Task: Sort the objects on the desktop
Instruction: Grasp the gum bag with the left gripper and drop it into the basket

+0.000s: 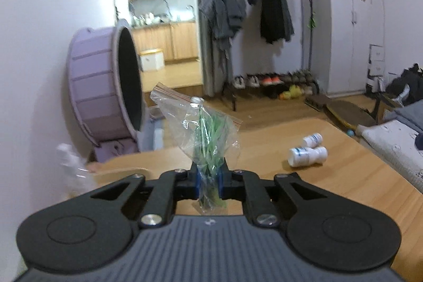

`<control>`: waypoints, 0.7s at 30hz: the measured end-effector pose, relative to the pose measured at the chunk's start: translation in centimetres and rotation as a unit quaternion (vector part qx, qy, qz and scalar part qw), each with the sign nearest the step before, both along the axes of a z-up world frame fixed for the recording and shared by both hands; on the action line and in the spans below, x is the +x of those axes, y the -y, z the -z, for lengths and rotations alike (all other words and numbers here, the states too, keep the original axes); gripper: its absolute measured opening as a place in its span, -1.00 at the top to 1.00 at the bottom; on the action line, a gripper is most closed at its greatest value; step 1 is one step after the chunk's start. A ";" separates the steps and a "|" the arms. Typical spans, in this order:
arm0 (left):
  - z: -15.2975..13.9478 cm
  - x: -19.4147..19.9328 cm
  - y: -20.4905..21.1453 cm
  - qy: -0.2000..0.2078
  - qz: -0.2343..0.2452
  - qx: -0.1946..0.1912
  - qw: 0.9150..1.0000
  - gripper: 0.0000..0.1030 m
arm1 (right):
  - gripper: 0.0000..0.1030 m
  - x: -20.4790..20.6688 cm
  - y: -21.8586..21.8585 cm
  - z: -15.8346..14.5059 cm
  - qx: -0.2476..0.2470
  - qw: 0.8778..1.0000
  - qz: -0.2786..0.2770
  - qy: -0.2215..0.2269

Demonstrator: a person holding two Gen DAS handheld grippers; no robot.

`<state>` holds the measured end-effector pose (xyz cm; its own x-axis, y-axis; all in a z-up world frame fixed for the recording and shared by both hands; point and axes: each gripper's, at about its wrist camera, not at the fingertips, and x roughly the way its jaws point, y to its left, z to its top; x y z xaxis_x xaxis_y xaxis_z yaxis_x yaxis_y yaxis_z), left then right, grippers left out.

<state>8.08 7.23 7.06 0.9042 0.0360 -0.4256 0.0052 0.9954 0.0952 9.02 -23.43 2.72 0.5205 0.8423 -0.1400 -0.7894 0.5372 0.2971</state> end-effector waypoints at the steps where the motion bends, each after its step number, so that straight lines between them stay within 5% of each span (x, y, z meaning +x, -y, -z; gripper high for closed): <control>1: -0.4 -0.5 -0.4 0.004 -0.005 0.003 1.000 0.78 | -1.00 0.0 -0.2 0.0 -0.001 1.000 -0.002 0.000; 6: -0.8 -1.2 -3.5 -0.019 -0.038 0.015 0.999 0.78 | -1.00 -0.1 -0.8 0.2 -0.010 1.000 -0.009 -0.003; 11: 0.8 1.2 -5.3 -0.087 -0.063 0.005 0.994 0.68 | -1.00 -0.3 -1.0 0.6 -0.019 1.000 -0.010 -0.007; 17: 0.6 0.3 -5.6 -0.060 -0.104 0.021 0.993 0.24 | -1.00 -0.4 -1.3 0.5 -0.020 1.000 -0.008 -0.007; 21: -0.7 -0.8 -5.5 -0.035 -0.110 0.034 0.993 0.20 | -1.00 -0.5 -1.5 0.6 -0.020 1.000 -0.007 -0.008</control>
<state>7.29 12.70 7.78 0.8395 0.2602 -0.4771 -0.2028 0.9645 0.1692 8.54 -21.95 2.15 0.5068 0.8426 -0.1820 -0.7921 0.5385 0.2875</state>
